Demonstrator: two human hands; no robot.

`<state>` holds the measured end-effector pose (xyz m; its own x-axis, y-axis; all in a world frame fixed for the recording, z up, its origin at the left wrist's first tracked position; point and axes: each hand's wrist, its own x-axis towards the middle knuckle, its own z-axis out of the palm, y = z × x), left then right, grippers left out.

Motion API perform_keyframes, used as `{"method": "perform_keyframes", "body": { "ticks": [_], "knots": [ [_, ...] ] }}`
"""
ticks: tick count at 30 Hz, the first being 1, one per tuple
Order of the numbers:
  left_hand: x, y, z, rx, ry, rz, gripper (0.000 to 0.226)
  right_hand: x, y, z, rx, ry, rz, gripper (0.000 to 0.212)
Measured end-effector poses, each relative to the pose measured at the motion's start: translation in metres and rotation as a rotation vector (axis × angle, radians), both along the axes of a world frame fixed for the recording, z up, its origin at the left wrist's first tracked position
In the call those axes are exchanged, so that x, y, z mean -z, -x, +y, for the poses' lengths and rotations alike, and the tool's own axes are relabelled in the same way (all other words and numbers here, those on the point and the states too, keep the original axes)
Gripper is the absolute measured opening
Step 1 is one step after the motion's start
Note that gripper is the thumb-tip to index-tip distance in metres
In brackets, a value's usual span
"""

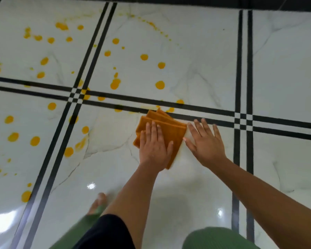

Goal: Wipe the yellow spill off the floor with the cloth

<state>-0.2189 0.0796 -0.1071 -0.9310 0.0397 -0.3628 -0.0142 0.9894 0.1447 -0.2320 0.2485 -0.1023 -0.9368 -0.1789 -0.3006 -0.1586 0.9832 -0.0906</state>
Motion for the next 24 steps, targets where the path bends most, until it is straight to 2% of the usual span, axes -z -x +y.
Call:
{"method": "perform_keyframes", "body": {
  "ticks": [2, 6, 10, 12, 15, 17, 18, 21, 23, 24],
  "knots": [
    [0.015, 0.019, 0.004, -0.010, 0.071, -0.020, 0.078, 0.007, 0.008, 0.005, 0.039, 0.003, 0.008, 0.083],
    [0.042, 0.020, 0.021, -0.122, 0.045, 0.061, 0.078, 0.019, 0.015, 0.018, 0.217, 0.062, 0.080, 0.079],
    [0.043, -0.026, 0.052, 0.153, -0.032, 0.089, 0.083, 0.026, 0.010, 0.034, 0.322, 0.105, 0.094, 0.070],
    [0.046, -0.001, 0.050, 0.206, 0.016, 0.085, 0.090, 0.031, 0.006, 0.039, 0.356, 0.133, 0.106, 0.066],
    [0.046, 0.071, 0.051, 0.008, 0.044, 0.101, 0.099, 0.036, -0.001, 0.048, 0.448, 0.166, 0.149, 0.071],
    [0.043, 0.078, 0.055, -0.078, 0.034, 0.092, 0.100, 0.039, -0.006, 0.055, 0.511, 0.176, 0.159, 0.072],
    [0.043, 0.062, 0.059, 0.004, 0.018, 0.095, 0.098, 0.040, -0.009, 0.059, 0.539, 0.176, 0.159, 0.071],
    [0.036, -0.003, 0.055, 0.457, 0.017, 0.070, 0.097, 0.041, -0.018, 0.069, 0.593, 0.166, 0.160, 0.070],
    [0.040, 0.026, 0.054, 0.533, 0.043, 0.036, 0.099, 0.041, -0.022, 0.072, 0.601, 0.172, 0.160, 0.071],
    [0.041, 0.052, 0.061, 0.451, 0.059, 0.049, 0.098, 0.040, -0.022, 0.072, 0.600, 0.178, 0.159, 0.071]
  ]
}}
